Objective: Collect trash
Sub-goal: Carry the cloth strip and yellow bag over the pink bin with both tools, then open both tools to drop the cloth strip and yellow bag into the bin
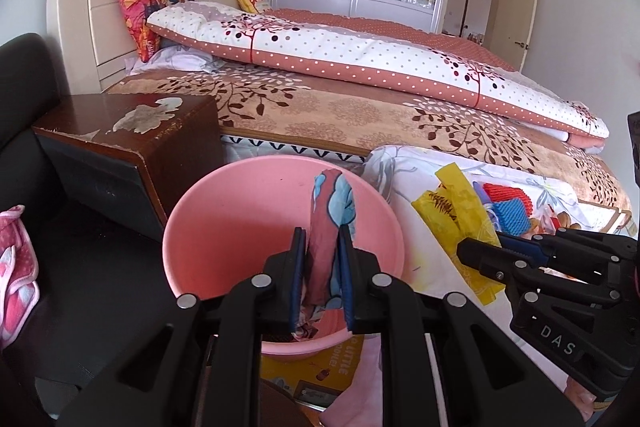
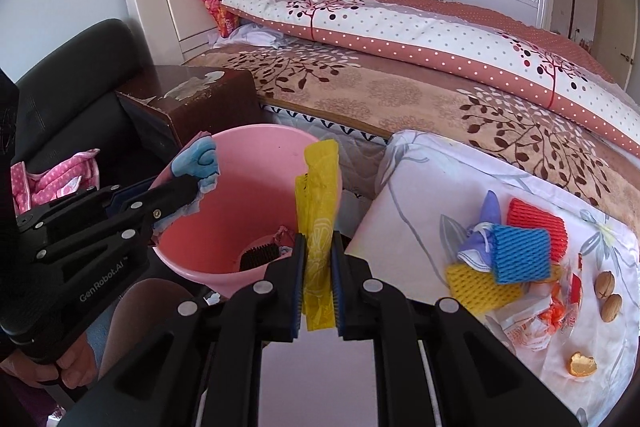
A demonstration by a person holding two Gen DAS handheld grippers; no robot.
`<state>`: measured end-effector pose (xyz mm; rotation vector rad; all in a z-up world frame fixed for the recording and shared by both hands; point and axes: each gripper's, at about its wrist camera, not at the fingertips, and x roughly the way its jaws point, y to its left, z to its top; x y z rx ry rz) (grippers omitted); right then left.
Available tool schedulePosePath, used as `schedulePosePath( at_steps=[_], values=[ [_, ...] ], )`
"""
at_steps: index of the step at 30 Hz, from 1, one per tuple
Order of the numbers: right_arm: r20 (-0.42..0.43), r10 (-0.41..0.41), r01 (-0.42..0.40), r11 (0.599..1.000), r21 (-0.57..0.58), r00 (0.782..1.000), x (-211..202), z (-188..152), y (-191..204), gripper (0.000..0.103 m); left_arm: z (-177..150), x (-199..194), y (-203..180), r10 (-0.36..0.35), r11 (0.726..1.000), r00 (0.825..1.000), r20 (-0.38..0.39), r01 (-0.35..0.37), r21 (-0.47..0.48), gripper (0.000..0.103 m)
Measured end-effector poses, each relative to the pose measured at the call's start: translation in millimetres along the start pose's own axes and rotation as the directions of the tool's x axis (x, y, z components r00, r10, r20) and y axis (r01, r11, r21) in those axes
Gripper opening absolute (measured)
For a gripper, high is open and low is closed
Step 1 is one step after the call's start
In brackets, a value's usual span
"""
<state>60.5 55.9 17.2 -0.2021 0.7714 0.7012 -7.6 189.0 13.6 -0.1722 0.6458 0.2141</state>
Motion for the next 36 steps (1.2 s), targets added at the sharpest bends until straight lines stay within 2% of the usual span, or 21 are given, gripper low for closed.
schedulePosePath(
  at_steps=[17, 33, 36],
  values=[
    [-0.086, 0.095, -0.096, 0.995, -0.007, 0.992, 54.6, 17.0, 30.9, 0.012, -10.3, 27.7, 43.2, 0.054, 0.994, 0.996, -0.065, -0.06, -0.092, 0.016],
    [-0.11, 0.087, -0.09, 0.996, -0.021, 0.99, 75.8, 18.0, 39.9, 0.016, -14.0, 41.0, 49.6, 0.07, 0.99, 0.994, -0.084, -0.079, -0.115, 0.016],
    [-0.114, 0.081, -0.084, 0.996, -0.026, 0.99, 78.5, 17.5, 39.7, 0.021, -14.7, 41.1, 49.7, 0.084, 0.989, 0.993, -0.082, -0.094, -0.113, 0.016]
  ],
)
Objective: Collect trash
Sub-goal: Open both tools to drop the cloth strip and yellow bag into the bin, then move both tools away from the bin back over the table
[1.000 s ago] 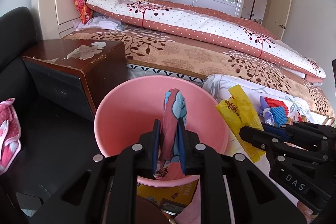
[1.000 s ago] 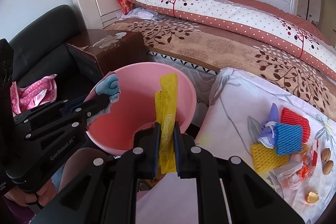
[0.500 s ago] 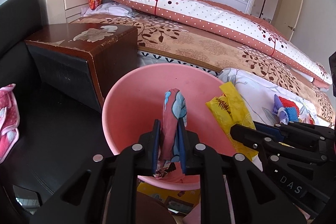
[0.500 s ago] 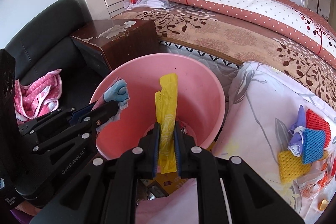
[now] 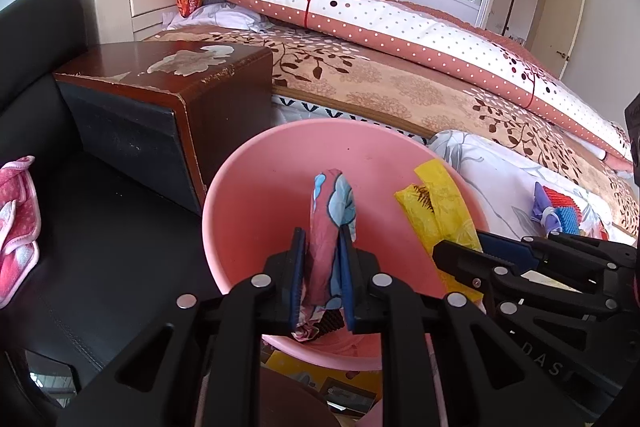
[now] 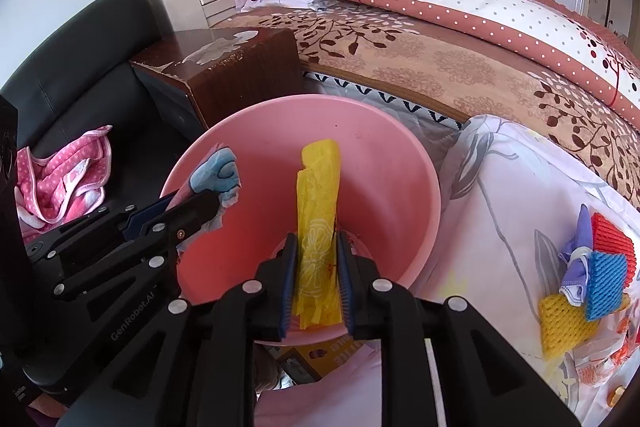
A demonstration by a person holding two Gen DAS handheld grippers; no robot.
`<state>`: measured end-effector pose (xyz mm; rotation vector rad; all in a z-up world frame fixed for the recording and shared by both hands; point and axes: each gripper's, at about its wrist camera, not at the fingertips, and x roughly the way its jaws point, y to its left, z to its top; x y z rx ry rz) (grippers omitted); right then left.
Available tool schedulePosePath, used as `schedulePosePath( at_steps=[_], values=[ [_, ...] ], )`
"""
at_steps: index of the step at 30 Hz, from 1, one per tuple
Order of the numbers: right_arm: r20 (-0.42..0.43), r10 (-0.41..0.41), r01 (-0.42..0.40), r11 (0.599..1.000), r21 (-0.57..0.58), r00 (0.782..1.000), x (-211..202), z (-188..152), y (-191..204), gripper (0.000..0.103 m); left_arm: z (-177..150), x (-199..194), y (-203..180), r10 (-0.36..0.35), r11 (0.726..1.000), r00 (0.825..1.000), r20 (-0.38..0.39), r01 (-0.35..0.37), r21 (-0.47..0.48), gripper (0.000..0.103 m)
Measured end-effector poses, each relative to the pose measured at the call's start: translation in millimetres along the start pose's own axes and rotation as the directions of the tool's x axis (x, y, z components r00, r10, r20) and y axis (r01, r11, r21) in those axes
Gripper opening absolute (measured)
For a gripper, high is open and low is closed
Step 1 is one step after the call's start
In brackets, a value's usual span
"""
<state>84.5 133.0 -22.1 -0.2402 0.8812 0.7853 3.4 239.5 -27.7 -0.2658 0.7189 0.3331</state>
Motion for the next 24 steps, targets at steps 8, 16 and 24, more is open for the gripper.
schedulePosePath(
  at_steps=[8, 16, 24],
  values=[
    [0.018, -0.015, 0.015, 1.0, -0.003, 1.0, -1.2, -2.5, -3.0, 0.036, 0.2, -1.6, 0.7, 0.014, 1.0, 1.0, 0.013, -0.014, 0.01, 0.037],
    [0.044, -0.022, 0.022, 1.0, 0.009, 0.999, -10.8, -6.8, -10.6, 0.042, 0.9, -10.6, -8.4, 0.017, 0.999, 0.999, 0.047, -0.019, 0.041, 0.037],
    [0.069, -0.023, 0.021, 1.0, 0.02, 0.997, -26.3, -13.8, -19.0, 0.044, 3.2, -20.2, -17.2, 0.013, 0.999, 0.998, 0.055, -0.016, 0.046, 0.038]
  ],
)
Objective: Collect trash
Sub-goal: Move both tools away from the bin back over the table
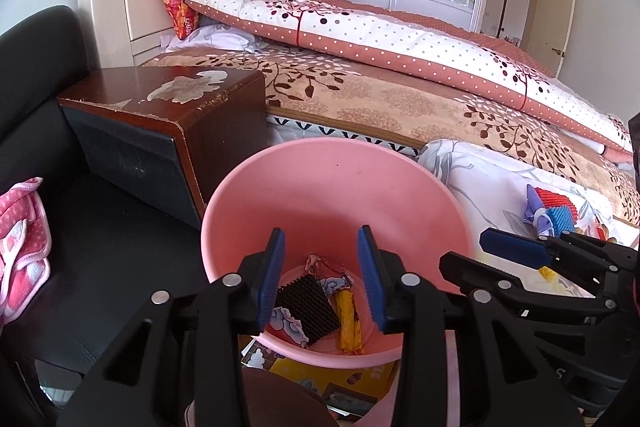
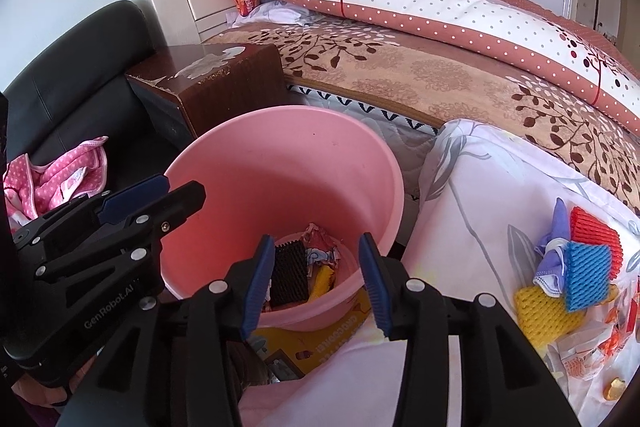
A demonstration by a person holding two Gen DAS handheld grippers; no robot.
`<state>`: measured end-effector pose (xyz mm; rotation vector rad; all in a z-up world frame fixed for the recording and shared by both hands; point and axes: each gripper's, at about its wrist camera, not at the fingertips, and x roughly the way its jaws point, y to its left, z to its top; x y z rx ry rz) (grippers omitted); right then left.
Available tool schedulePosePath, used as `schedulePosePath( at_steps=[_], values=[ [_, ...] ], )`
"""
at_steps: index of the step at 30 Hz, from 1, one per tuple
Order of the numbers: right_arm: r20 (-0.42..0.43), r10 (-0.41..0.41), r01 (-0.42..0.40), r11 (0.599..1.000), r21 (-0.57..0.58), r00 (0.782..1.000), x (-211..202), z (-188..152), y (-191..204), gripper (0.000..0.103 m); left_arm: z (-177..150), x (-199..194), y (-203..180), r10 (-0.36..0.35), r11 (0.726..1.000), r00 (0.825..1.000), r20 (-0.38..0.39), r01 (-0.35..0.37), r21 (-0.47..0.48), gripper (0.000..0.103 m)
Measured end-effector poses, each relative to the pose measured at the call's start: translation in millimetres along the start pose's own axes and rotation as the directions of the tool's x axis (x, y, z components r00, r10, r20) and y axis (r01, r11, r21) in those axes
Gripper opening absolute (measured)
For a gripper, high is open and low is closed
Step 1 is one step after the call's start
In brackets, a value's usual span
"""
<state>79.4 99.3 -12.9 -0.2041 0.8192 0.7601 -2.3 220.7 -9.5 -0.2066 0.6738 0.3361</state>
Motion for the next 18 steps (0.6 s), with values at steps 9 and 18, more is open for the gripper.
schedulePosePath(
  at_steps=[9, 18],
  values=[
    [0.039, -0.027, 0.026, 1.0, 0.008, 0.999, -26.9, -17.6, -15.6, 0.048, -1.0, -13.5, -26.1, -0.015, 0.999, 1.0, 0.027, 0.014, 0.04, 0.038],
    [0.065, -0.053, 0.05, 0.998, 0.049, 0.996, -51.8, -33.1, -38.8, 0.051, -5.2, -21.4, -56.4, -0.027, 0.996, 0.999, 0.035, 0.024, 0.088, 0.038]
  ],
)
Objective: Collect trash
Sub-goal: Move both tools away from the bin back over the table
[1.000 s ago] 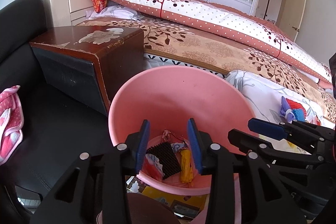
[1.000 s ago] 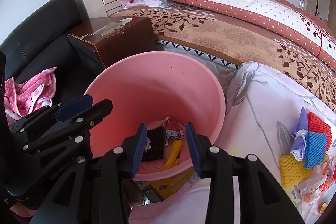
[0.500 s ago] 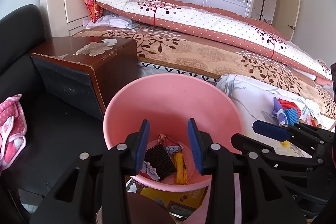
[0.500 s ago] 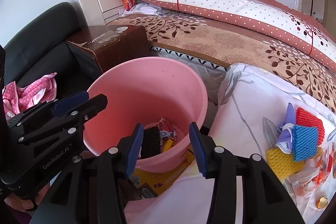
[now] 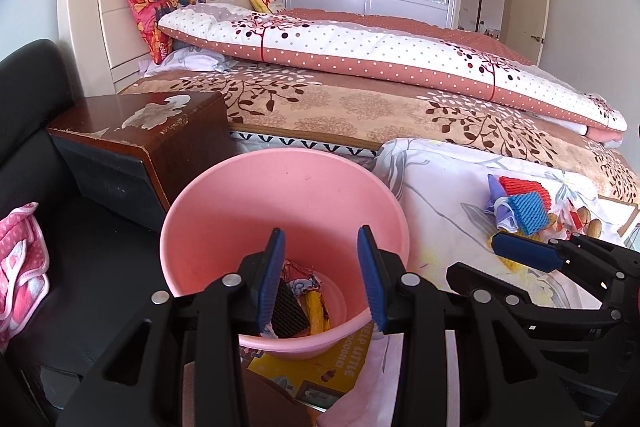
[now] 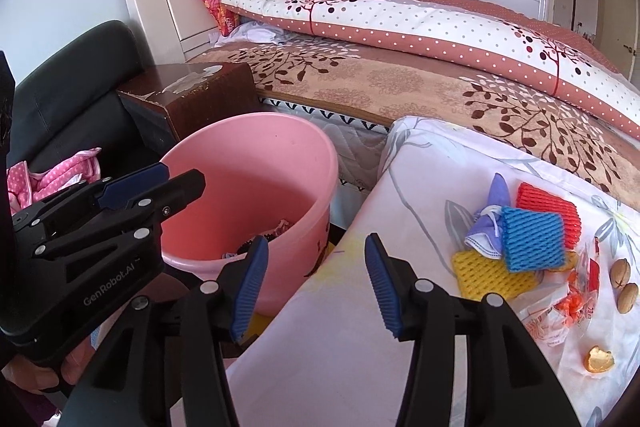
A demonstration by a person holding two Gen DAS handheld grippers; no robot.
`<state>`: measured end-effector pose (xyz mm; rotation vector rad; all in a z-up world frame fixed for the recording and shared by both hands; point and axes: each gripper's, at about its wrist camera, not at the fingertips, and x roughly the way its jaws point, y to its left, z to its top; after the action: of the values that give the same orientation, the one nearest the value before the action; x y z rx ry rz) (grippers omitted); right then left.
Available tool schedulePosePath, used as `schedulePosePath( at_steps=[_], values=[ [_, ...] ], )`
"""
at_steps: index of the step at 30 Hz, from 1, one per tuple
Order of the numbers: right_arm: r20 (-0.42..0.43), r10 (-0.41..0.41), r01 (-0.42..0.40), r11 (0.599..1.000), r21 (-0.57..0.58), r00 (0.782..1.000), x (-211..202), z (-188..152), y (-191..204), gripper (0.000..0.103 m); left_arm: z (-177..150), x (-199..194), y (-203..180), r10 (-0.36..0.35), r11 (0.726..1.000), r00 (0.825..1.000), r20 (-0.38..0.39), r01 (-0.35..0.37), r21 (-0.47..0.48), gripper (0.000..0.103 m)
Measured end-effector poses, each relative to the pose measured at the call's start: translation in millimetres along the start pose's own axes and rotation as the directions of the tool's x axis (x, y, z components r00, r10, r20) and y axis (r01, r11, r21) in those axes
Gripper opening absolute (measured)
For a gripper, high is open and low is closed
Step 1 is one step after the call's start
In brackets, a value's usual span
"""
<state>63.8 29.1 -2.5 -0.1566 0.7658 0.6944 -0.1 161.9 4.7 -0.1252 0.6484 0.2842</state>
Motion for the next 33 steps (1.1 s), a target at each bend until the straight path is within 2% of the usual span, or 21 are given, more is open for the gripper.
schedulePosePath(
  at_steps=[10, 15, 33],
  values=[
    [0.025, -0.038, 0.037, 0.999, 0.038, 0.999, -27.2, -18.2, -26.1, 0.052, -3.4, -4.4, -29.1, -0.014, 1.0, 1.0, -0.008, 0.014, 0.015, 0.038],
    [0.032, -0.051, 0.049, 0.997, 0.067, 0.998, -37.5, -28.9, -41.6, 0.053, -8.5, -6.3, -48.5, -0.024, 0.998, 1.0, -0.012, 0.025, 0.052, 0.038],
    [0.037, -0.172, 0.161, 0.968, 0.192, 0.984, -68.2, -64.2, -111.1, 0.055, -18.5, 1.9, -112.4, -0.077, 0.986, 0.997, -0.015, 0.079, 0.149, 0.038]
  ],
)
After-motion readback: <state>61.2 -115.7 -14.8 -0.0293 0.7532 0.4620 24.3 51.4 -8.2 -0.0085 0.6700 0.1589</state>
